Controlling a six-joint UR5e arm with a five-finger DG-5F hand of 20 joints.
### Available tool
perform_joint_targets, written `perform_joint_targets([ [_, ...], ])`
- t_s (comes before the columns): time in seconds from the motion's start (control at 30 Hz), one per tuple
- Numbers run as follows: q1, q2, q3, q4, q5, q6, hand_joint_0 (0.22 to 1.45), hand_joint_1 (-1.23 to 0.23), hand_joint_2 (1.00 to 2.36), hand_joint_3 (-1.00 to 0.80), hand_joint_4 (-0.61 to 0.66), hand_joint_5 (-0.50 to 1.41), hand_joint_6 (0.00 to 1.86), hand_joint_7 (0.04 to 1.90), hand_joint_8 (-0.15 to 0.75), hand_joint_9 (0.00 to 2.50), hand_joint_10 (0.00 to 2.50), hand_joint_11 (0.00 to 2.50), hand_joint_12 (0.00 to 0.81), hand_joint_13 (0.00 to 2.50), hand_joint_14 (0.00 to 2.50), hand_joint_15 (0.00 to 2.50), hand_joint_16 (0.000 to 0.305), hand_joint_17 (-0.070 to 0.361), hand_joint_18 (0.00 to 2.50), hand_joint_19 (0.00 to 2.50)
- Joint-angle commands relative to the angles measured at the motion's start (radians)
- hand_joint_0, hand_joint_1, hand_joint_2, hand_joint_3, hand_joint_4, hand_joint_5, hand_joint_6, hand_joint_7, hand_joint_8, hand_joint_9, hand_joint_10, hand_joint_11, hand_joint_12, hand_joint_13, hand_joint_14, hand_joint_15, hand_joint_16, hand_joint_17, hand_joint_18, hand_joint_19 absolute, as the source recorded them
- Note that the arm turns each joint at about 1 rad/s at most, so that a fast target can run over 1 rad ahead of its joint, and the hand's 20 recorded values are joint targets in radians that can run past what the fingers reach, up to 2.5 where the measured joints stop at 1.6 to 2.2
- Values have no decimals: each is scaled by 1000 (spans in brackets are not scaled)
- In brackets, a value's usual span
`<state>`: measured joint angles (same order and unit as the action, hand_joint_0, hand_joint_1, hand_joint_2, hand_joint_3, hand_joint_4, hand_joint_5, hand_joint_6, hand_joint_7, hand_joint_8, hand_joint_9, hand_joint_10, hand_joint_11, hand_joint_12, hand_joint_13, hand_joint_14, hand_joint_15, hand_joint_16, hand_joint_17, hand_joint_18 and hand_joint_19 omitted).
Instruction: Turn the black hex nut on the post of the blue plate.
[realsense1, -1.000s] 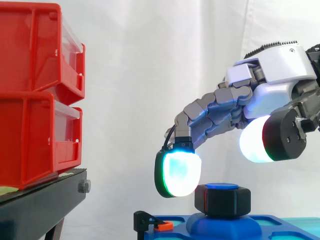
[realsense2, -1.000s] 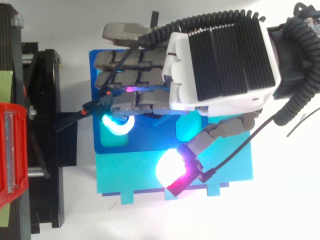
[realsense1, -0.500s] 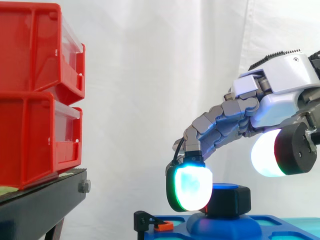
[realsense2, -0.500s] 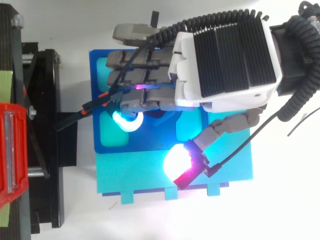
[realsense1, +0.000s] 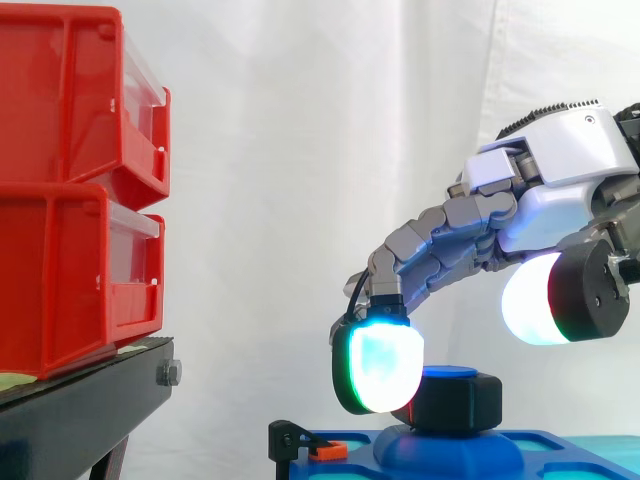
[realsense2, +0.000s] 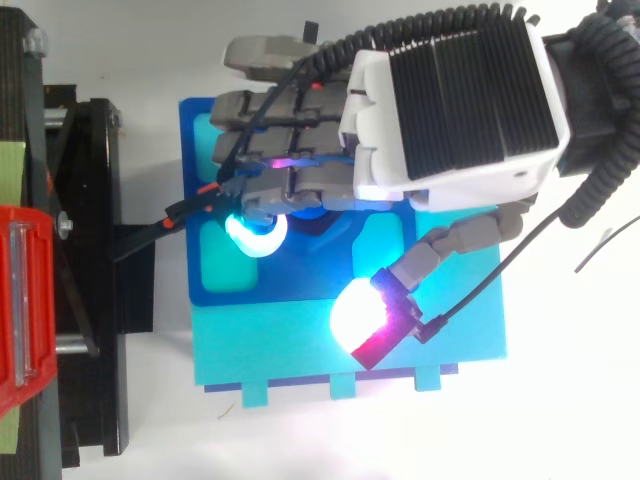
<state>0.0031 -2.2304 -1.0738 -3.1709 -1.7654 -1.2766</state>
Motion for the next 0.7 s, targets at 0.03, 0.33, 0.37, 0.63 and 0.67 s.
perform_joint_targets([
  [0.03, -11, 0, 0, 12, -20, -3, 489, -483, 1000, -500, 287, -157, 503, 927, 281, 405, 0, 11, 376, 98, 0, 0, 53, 119, 0, 50],
  [0.33, -34, 0, 0, 32, -58, -15, 490, -486, 1000, -500, 291, -157, 503, 933, 281, 404, 0, 17, 376, 91, 0, 0, 53, 119, 0, 40],
  [0.37, -38, 0, 0, 34, -63, -17, 490, -486, 1000, -500, 295, -157, 503, 935, 281, 404, 0, 17, 375, 89, 0, 0, 53, 119, 0, 41],
  [0.63, -66, 0, 0, 34, -101, -23, 490, -486, 1000, -500, 293, -157, 503, 934, 281, 402, 0, 16, 375, 86, 0, 0, 53, 120, 0, 42],
  [0.67, -68, 0, 0, 34, -104, -23, 490, -486, 1000, -500, 292, -157, 503, 935, 281, 402, 1, 15, 375, 87, 0, 0, 53, 120, 0, 42],
])
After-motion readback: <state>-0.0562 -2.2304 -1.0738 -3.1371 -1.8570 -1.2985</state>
